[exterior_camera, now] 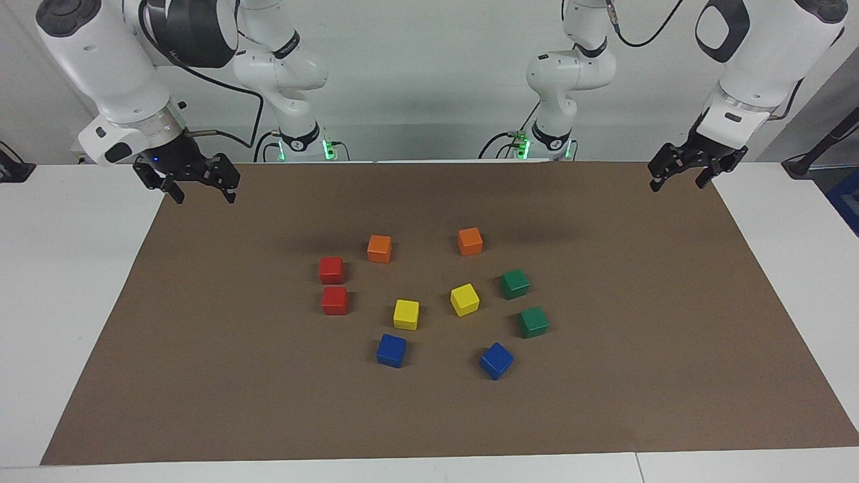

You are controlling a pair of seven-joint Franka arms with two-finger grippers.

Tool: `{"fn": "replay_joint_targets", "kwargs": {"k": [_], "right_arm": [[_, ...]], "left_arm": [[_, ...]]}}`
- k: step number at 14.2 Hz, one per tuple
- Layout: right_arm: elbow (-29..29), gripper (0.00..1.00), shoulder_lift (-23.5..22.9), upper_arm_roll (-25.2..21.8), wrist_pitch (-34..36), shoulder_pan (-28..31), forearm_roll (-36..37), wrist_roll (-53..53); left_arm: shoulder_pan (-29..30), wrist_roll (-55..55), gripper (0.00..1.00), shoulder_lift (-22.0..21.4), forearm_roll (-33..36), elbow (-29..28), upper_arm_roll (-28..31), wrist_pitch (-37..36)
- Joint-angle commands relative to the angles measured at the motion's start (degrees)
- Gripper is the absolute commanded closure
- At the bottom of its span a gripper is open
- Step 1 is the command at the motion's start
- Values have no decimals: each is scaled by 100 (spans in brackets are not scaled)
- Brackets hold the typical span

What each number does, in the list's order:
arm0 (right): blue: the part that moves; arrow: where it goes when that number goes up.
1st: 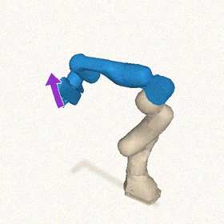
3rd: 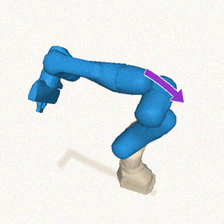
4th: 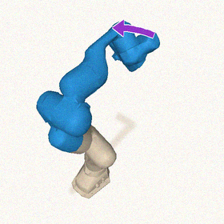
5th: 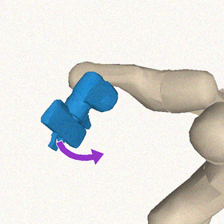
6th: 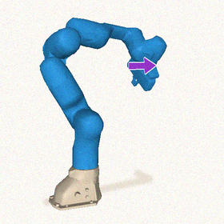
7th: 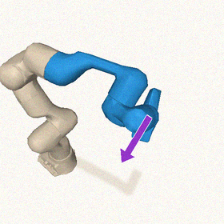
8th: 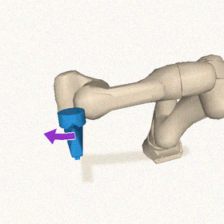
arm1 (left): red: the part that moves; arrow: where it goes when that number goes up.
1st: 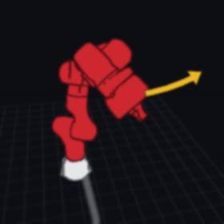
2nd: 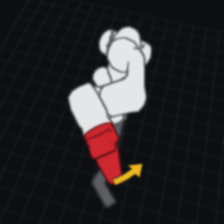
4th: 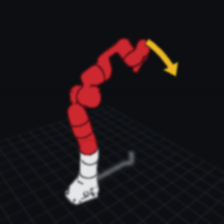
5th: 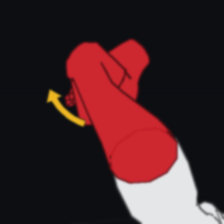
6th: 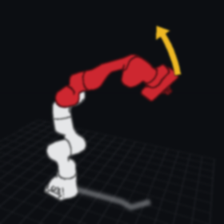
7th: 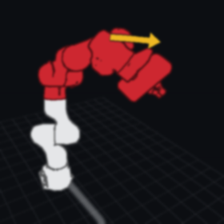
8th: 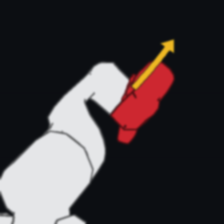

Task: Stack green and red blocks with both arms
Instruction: 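Reach the left gripper toward the green cubes while the right gripper reaches the red cubes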

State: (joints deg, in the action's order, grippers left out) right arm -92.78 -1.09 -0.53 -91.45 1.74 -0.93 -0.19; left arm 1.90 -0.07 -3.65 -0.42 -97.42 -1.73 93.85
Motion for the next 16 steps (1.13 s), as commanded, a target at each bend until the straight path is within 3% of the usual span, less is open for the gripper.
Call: {"fn": "replay_joint_targets", "kwargs": {"k": [1, 8, 10, 13, 16], "right_arm": [[-12, 0, 47, 53, 57, 72, 40, -148], [-56, 0, 65, 53, 39, 63, 49, -130], [-74, 0, 73, 53, 13, 45, 162, -130], [-222, 0, 117, 71, -100, 2, 154, 53], [-932, 0, 232, 150, -950, -427, 102, 790]], "left_arm": [[30, -90, 0, -162, -46, -164, -11, -7], [-40, -20, 0, -250, -54, -435, -46, 246], [-442, 285, 0, -286, -63, -760, -47, 571], [-1067, 1402, 0, -207, -63, -1419, -55, 1607], [-1656, 2105, 0, 354, -63, -1473, -55, 2293]]}}
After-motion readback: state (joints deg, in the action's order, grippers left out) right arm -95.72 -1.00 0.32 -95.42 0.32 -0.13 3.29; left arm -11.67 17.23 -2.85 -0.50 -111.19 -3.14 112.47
